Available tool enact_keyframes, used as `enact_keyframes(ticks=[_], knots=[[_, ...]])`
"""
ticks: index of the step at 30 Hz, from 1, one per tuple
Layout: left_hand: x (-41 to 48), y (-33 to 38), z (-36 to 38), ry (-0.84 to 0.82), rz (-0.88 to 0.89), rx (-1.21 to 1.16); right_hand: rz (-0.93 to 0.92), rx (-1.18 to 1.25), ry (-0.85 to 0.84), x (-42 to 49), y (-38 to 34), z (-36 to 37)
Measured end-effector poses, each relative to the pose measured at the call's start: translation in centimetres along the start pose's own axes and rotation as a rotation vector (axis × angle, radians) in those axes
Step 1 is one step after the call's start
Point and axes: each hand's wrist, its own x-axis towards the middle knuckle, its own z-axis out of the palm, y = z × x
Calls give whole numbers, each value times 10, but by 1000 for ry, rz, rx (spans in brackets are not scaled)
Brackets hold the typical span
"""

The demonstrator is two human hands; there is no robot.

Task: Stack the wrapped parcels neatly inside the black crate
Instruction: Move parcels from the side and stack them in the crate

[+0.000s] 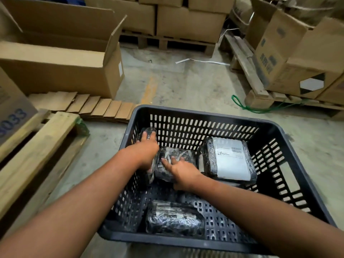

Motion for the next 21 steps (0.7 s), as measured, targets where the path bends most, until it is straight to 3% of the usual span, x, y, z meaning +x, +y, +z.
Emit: enact_keyframes(ticks=[5,10,16,21], knots=[[0,1,-5,-60,-17,-9,-105,-109,242,-6,15,-25],[0,1,-7,-53,-10,-6,-18,-154,200,-7,22,-29],[0,-4,-8,110,72,-41,115,536,356,-7,50,-64],[-1,-8,-14,300,204,-380,78,751,319,-16,76,-102]])
